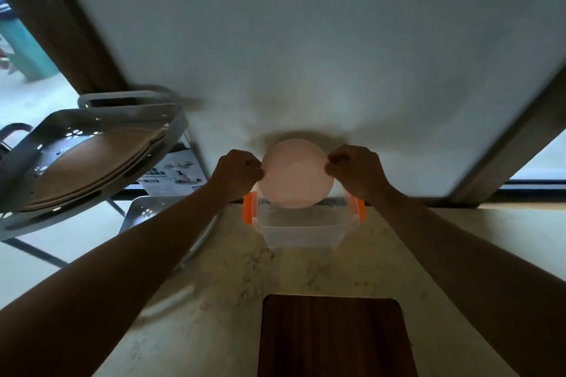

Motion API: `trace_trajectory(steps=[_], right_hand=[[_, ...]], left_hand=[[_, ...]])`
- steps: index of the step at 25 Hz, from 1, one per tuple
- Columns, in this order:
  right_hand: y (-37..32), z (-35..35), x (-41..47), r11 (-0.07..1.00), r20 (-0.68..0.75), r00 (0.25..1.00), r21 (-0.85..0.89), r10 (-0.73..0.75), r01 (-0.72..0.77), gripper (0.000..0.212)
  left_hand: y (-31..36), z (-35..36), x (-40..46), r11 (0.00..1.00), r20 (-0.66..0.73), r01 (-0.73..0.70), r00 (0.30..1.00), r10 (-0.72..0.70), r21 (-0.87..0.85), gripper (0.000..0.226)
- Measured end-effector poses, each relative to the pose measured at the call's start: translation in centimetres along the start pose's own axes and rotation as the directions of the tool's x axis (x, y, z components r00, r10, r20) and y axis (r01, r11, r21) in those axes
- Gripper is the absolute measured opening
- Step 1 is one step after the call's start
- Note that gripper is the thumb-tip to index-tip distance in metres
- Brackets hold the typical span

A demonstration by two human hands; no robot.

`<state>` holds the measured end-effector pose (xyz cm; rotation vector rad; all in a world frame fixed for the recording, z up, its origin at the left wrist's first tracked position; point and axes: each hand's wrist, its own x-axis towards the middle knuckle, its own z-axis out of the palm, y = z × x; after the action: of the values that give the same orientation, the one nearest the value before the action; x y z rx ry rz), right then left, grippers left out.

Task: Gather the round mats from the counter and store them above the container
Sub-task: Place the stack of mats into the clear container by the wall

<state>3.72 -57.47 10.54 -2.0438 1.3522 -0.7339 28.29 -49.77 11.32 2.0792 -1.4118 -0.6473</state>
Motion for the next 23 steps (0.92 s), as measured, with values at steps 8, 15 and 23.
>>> trace_trajectory(steps=[8, 15, 23], right_hand=[[4.8, 3.6, -0.2, 0.934, -0.02, 0.998, -0.353, -0.067, 0.056, 0.019], [6.4, 4.8, 0.5, 0.914, -0.038, 0.999, -0.405, -0.01, -0.006, 0.022], [6.5, 5.5, 0.8, 0.892, -0.084, 0.996, -0.451, -0.002, -0.036, 0.024]], left_hand=[[-3.9, 4.8, 0.8, 0.968, -0.142, -0.12, 0.978, 0.154, 0.22, 0.013], [-4.6, 7.3, 1.7, 0.966, -0.164, -0.089, 0.978, 0.132, 0.243, 0.017], [-4.1, 7.8, 2.1, 0.994, -0.214, -0.01, 0.976, 0.033, 0.109, 0.017]])
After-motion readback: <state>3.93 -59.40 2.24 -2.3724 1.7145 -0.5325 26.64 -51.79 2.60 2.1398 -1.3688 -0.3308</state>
